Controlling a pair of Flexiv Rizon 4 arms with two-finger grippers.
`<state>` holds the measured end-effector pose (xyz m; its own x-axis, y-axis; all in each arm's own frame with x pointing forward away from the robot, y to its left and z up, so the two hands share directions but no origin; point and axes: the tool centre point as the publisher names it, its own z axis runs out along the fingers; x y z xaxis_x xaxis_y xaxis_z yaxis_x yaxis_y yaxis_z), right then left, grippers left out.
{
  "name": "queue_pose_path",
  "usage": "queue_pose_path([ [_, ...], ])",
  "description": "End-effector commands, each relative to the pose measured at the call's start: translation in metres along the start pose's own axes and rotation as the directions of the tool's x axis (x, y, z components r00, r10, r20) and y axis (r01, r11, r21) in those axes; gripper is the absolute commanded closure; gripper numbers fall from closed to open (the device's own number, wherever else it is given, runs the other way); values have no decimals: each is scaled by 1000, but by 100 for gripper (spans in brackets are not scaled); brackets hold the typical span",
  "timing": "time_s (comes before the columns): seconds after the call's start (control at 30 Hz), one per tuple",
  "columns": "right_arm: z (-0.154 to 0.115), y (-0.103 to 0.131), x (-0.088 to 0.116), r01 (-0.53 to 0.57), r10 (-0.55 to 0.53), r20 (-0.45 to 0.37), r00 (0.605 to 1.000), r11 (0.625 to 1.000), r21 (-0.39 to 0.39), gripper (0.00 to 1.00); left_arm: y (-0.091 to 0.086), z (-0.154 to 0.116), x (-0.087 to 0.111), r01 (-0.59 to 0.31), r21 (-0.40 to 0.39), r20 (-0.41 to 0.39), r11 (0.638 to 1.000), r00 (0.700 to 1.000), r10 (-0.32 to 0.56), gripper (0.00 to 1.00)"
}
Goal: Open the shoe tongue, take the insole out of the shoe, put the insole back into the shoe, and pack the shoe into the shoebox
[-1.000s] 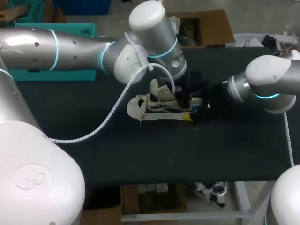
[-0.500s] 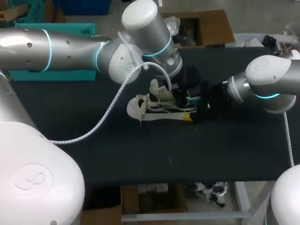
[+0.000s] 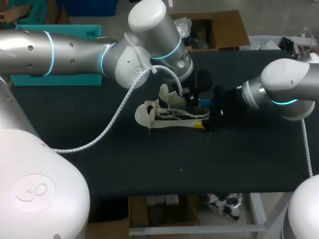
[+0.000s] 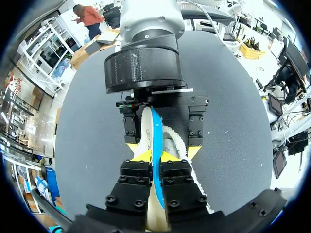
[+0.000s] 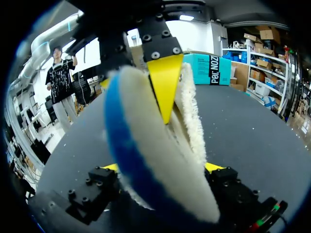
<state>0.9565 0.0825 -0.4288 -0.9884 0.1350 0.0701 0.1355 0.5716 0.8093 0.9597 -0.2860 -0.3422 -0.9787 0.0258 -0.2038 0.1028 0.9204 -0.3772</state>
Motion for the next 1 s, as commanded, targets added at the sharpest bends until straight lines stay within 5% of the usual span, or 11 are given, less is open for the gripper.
queue_pose_path([
  [0.03, 2, -5, 0, 2, -2, -3, 1000, 1000, -5, 100, 0, 1, 2, 0, 11, -3, 1000, 1000, 0, 100],
  [0.33, 2, -5, 0, 2, -2, -3, 1000, 1000, -5, 100, 11, -8, 7, -6, 89, -140, 996, 990, 19, 100],
  [1.0, 2, -5, 0, 2, -2, -3, 1000, 1000, -5, 100, 11, -8, 7, -6, 89, -140, 996, 990, 19, 100],
])
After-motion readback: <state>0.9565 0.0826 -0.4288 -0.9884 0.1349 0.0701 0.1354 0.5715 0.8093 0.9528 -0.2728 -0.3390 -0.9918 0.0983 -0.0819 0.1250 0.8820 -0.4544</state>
